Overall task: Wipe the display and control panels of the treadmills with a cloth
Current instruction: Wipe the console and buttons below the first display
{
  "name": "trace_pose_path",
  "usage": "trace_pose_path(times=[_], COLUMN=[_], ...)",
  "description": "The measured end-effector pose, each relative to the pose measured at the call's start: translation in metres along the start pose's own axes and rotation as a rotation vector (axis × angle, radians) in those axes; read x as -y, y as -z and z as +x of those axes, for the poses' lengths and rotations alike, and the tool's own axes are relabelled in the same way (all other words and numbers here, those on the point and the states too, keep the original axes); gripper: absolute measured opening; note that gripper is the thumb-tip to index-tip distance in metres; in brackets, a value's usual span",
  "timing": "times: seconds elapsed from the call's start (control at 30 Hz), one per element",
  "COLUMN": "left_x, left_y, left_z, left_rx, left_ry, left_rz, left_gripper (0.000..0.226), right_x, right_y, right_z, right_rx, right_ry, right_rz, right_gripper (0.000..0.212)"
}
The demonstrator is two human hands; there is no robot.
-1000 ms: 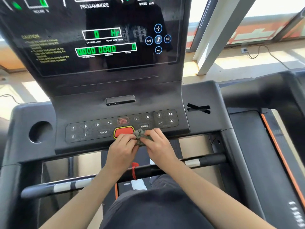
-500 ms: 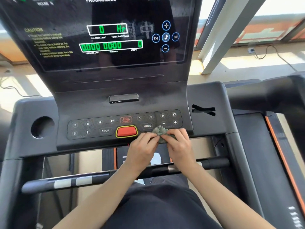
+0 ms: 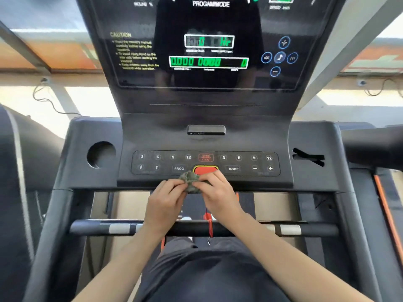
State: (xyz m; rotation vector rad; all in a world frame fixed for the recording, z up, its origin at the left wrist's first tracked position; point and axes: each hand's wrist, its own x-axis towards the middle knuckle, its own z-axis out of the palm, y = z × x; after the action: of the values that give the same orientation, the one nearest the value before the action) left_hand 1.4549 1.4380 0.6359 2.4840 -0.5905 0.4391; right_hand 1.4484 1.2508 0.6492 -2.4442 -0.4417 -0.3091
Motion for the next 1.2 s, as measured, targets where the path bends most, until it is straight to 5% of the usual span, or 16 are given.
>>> trace_pose_path(times=[0.57, 0.87, 1.2], left_x=[0.101, 0.105, 0.142], left_y=[0.086, 0.086, 0.083], left_z=[-0.022, -0.019, 0.072], left_rx=[-0.081, -0.024, 0.045], left_ry=[0.290, 0.306, 0.365], left_rz=[0.092, 0.070, -0.035], left_gripper=[0.013, 0.021, 0.014], right_x=[0.102, 0.100, 0.069], right_y=[-0.081, -0.093, -0.074], right_z=[0.079, 0.076, 0.195], right_rx=[0.061, 0.114, 0.166], right_ry=[0.070, 0.128, 0.159], right_rz=[0.085, -0.038, -0.216], right_gripper=[0.026, 0.020, 0.020])
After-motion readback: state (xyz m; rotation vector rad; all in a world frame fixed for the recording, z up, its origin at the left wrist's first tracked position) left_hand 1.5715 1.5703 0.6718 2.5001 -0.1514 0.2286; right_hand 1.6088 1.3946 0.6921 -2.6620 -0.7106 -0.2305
